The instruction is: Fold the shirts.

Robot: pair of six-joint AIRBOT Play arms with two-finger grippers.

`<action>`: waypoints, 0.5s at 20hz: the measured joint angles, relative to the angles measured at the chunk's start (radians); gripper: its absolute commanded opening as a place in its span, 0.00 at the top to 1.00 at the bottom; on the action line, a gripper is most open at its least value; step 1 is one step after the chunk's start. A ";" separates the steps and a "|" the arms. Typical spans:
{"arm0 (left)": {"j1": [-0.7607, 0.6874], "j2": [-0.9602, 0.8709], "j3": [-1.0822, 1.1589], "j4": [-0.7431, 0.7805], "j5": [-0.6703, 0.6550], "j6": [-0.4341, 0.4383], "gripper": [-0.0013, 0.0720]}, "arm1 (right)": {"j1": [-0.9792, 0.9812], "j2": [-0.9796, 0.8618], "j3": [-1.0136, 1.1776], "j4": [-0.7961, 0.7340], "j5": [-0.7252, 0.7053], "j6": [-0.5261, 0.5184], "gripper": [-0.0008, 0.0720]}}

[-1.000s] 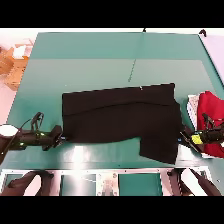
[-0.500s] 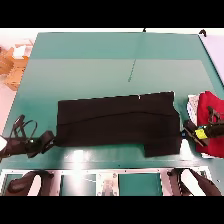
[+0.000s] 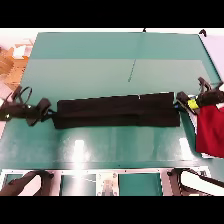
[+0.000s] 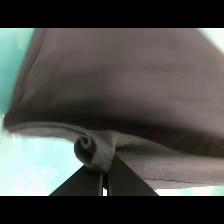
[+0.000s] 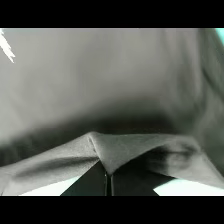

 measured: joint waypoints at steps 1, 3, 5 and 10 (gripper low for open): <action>-0.022 -0.060 0.039 -0.005 0.025 0.000 0.95 | 0.010 -0.048 0.051 0.002 -0.002 0.000 0.97; -0.065 -0.181 0.114 -0.014 0.064 0.003 0.95 | 0.028 -0.148 0.151 0.010 -0.010 0.001 0.97; -0.089 -0.298 0.192 -0.019 0.094 0.000 0.95 | 0.038 -0.241 0.238 0.019 -0.014 0.002 0.97; -0.109 -0.489 0.353 -0.031 0.174 -0.005 0.07 | 0.043 -0.407 0.392 0.032 -0.018 0.001 0.37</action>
